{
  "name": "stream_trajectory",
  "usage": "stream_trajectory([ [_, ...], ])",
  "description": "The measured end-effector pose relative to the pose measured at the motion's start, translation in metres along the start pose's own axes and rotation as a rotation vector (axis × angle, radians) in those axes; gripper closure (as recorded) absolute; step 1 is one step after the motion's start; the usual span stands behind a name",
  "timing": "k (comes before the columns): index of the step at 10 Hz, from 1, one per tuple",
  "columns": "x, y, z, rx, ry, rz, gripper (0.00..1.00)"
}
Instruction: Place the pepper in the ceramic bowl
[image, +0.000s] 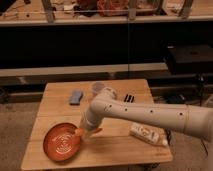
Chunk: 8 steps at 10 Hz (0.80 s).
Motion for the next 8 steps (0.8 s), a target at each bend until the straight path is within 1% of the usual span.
stream_trajectory([
  [3, -0.003, -0.003, 0.0, -0.005, 0.004, -0.008, 1.0],
  [5, -0.009, -0.006, 0.003, -0.009, 0.005, -0.024, 1.0],
  [8, -0.015, -0.009, 0.005, -0.018, 0.006, -0.026, 1.0],
])
